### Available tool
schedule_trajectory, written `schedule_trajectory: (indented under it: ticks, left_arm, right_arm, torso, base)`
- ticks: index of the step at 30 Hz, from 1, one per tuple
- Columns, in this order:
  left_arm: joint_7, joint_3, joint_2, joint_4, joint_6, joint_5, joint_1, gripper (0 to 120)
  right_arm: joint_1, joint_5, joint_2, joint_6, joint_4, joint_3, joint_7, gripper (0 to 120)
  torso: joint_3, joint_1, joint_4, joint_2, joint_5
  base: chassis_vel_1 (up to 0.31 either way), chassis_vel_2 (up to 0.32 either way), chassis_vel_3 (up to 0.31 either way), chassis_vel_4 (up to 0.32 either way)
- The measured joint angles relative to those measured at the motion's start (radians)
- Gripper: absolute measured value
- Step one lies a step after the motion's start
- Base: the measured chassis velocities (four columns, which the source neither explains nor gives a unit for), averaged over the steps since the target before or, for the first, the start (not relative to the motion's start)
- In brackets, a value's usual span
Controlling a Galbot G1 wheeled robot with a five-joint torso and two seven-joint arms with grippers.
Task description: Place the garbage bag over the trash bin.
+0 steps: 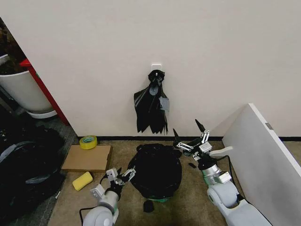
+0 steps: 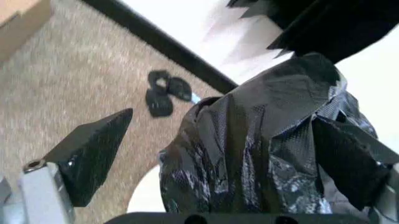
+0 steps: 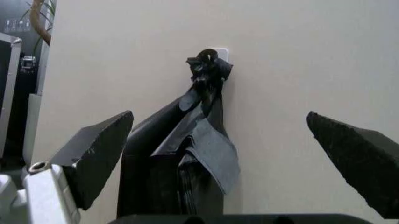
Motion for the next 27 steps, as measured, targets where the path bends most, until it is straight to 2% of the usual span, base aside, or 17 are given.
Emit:
schedule_trajectory:
  ticks: [5,8,11,14,15,17,19,20,22,27]
  left_arm:
    - [-0.084,-0.001,-0.013,-0.007,0.071,-0.063,-0.022,100]
    - [-0.055,-0.002,-0.012,-0.008,0.069,-0.064,-0.02,100]
    - [0.103,0.0,0.005,0.005,0.004,-0.043,-0.009,100]
    - [0.309,0.001,0.022,0.093,-0.106,-0.043,-0.008,100]
    - [0.309,0.001,0.022,0.093,-0.106,-0.043,-0.008,100]
    - [0.436,0.001,0.025,0.151,-0.15,-0.046,-0.007,100]
    - [0.507,0.001,0.024,0.181,-0.165,-0.046,-0.006,100]
    - [0.6,-0.001,0.02,0.22,-0.181,-0.041,-0.007,100]
    - [0.639,-0.003,0.018,0.241,-0.189,-0.036,-0.009,100]
    - [0.844,-0.016,0.015,0.346,-0.225,-0.034,-0.036,100]
  right_arm:
    - [-0.003,-0.005,0.0,-0.003,0.001,-0.013,0.0,100]
    - [-0.004,-0.006,0.001,-0.004,0.0,-0.018,0.0,100]
    - [-0.005,-0.007,0.001,-0.004,-0.001,-0.022,0.0,100]
    - [-0.005,-0.007,0.0,-0.004,-0.003,-0.025,0.0,100]
    - [-0.005,-0.007,0.0,-0.004,-0.003,-0.025,0.0,100]
    - [-0.004,-0.007,0.0,-0.004,-0.003,-0.028,0.0,100]
    - [-0.005,-0.008,0.0,-0.004,-0.003,-0.03,0.0,100]
    - [-0.007,-0.008,0.0,-0.004,-0.004,-0.03,-0.001,100]
    - [-0.008,-0.009,0.0,-0.004,-0.005,-0.031,-0.001,100]
    - [-0.009,-0.015,0.001,-0.004,-0.012,-0.037,-0.001,100]
  torso:
    - [0.0,0.0,0.0,0.0,0.0]
    - [0.0,0.0,0.0001,0.0,0.0]
    - [0.0,0.0,0.0001,0.0,0.0002]
    - [0.0,0.0,0.0001,0.0,-0.0001]
    - [0.0,0.0,0.0001,0.0,-0.0001]
    - [0.0,0.0,0.0001,0.0,0.0]
    - [0.0,0.0,0.0001,0.0,-0.0001]
    - [0.0,0.0,0.0001,0.0,0.0]
    - [0.0,0.0,0.0001,0.0,0.0]
    - [0.0,0.0,0.0,0.0,-0.0001]
  base:
    - [0.0,0.0,0.0,0.0]
    - [0.0,0.0,0.0,0.0]
    - [0.0,0.0,0.0,0.0]
    - [0.0,0.0,0.0,0.0]
    - [0.0,0.0,0.0,0.0]
    - [0.0,0.0,0.0,0.0]
    - [0.0,0.0,0.0,0.0]
    - [0.0,0.0,0.0,0.0]
    - [0.0,0.0,0.0,0.0]
    - [0.0,0.0,0.0,0.0]
